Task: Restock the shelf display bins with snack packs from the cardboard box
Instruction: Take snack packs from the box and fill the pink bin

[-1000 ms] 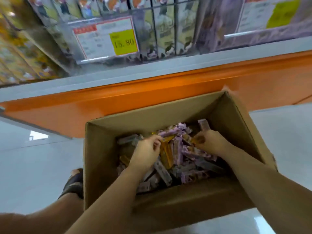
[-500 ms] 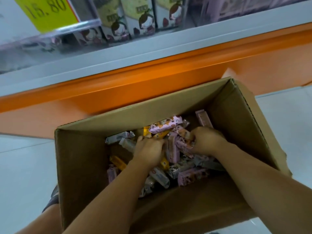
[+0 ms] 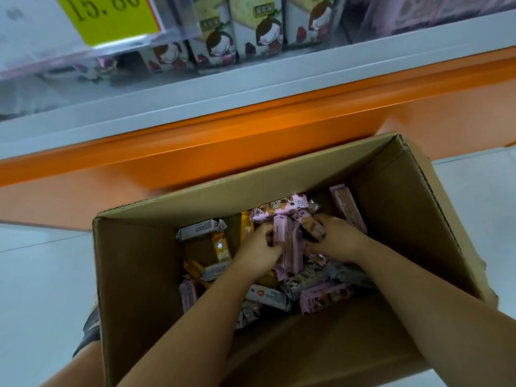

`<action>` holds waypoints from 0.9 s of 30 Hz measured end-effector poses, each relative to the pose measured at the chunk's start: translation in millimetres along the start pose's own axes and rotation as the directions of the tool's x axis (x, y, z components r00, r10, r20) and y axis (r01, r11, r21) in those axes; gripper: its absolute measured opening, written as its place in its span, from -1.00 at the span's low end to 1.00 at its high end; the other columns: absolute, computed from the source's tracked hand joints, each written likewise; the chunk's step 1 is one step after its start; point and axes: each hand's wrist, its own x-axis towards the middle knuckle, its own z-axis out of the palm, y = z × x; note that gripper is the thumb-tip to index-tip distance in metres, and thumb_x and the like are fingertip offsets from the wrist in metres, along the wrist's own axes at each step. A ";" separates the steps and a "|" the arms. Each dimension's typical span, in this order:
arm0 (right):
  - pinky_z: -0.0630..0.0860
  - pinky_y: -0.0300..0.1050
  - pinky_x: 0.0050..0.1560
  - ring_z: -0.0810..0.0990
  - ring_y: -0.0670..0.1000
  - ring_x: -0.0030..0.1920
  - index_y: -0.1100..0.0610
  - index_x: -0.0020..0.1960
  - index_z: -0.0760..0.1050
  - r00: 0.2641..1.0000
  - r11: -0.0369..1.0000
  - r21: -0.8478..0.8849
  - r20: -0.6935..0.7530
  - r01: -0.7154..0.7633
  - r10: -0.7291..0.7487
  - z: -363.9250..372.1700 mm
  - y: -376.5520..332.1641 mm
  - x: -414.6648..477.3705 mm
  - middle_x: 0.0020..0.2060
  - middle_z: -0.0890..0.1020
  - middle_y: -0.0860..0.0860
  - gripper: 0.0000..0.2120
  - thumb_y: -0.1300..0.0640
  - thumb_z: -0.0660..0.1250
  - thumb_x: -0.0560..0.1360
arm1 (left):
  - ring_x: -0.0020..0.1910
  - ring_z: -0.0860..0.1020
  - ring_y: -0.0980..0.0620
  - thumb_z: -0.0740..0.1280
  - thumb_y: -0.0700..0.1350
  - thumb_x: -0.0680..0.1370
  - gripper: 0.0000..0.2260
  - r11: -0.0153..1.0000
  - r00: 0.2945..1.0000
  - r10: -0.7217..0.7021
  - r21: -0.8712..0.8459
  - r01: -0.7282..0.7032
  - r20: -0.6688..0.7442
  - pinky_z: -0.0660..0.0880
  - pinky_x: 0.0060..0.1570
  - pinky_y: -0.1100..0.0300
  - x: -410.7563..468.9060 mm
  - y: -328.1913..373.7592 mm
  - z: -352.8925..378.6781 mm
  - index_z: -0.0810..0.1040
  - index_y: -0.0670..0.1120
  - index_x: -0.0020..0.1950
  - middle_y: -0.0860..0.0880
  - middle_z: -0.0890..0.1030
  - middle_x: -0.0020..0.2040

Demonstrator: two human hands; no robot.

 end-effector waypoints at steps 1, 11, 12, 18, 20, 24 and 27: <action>0.44 -0.14 0.09 0.48 0.12 0.21 0.19 0.42 0.27 1.000 1.000 -0.024 0.016 -0.017 0.017 -0.1 1.2 1.3 0.29 0.47 0.15 -0.43 0.08 0.39 0.49 | 0.15 0.46 0.09 0.26 -0.09 0.61 -0.59 1.000 1.000 -0.001 -0.019 0.001 0.021 0.42 0.05 0.22 0.9 -0.5 2.1 0.31 -0.01 0.46 0.04 0.48 0.32; 0.37 -0.25 -0.18 0.47 -0.06 -0.05 0.12 0.36 0.33 0.987 0.996 -0.089 0.157 -0.029 0.042 7.9 1.5 0.6 0.10 0.54 0.04 -0.49 0.06 0.40 0.48 | 0.17 0.50 0.04 0.30 -0.09 0.59 -0.64 0.971 0.996 -0.036 -0.240 0.017 -0.077 0.51 0.10 0.13 -3.7 0.0 6.3 0.40 0.05 0.39 0.04 0.53 0.18; 0.39 -0.24 -0.09 0.49 -0.02 0.02 0.12 0.40 0.27 0.988 0.996 -0.081 0.150 -0.023 0.035 8.0 0.8 0.8 0.17 0.53 0.06 -0.45 0.07 0.39 0.48 | 0.17 0.50 0.02 0.30 -0.09 0.59 -0.63 0.970 0.996 -0.044 -0.241 0.023 -0.082 0.51 0.13 0.10 -3.8 -0.6 6.8 0.40 0.04 0.39 0.03 0.53 0.17; 0.40 -0.34 -0.20 0.47 0.02 0.18 0.04 0.54 0.00 0.980 0.999 0.005 0.193 -0.043 0.042 2.8 -5.3 -2.5 0.38 0.38 0.08 -0.30 0.13 0.31 0.55 | 0.24 0.49 -0.01 0.27 -0.10 0.61 -0.59 0.965 0.996 -0.070 -0.256 0.053 -0.061 0.48 0.24 -0.05 -6.5 -4.6 8.8 0.32 0.07 0.45 -0.02 0.51 0.29; 0.38 -0.30 -0.14 0.45 0.03 0.24 -0.01 0.55 -0.04 0.977 0.998 0.030 0.208 -0.050 0.043 3.6 -6.4 -3.3 0.40 0.36 0.06 -0.30 0.11 0.29 0.56 | 0.28 0.47 -0.01 0.25 -0.12 0.62 -0.59 0.966 0.997 -0.066 -0.251 0.052 -0.050 0.45 0.27 -0.06 -6.8 -5.7 9.9 0.30 0.11 0.46 -0.01 0.50 0.32; 0.44 -0.24 -0.15 0.53 0.01 0.09 -0.06 0.55 -0.05 0.982 0.992 0.118 0.187 -0.052 0.029 8.1 -5.1 -1.0 0.42 0.34 0.06 -0.30 0.08 0.29 0.56 | 0.30 0.45 0.00 0.17 -0.12 0.65 -0.62 0.962 0.995 -0.071 -0.268 0.051 -0.064 0.43 0.28 -0.02 -7.6 -7.5 11.8 0.30 0.13 0.45 0.03 0.48 0.33; 0.45 -0.37 -0.13 0.53 -0.05 0.06 -0.07 0.55 -0.03 0.990 0.976 0.214 0.138 -0.038 0.009 13.3 -3.8 -2.2 0.48 0.26 0.05 -0.30 0.06 0.31 0.56 | 0.25 0.45 0.03 0.16 -0.10 0.66 -0.61 0.927 0.989 -0.106 -0.371 0.061 -0.102 0.41 0.29 0.00 -11.0 -8.4 12.3 0.27 0.13 0.48 0.03 0.43 0.38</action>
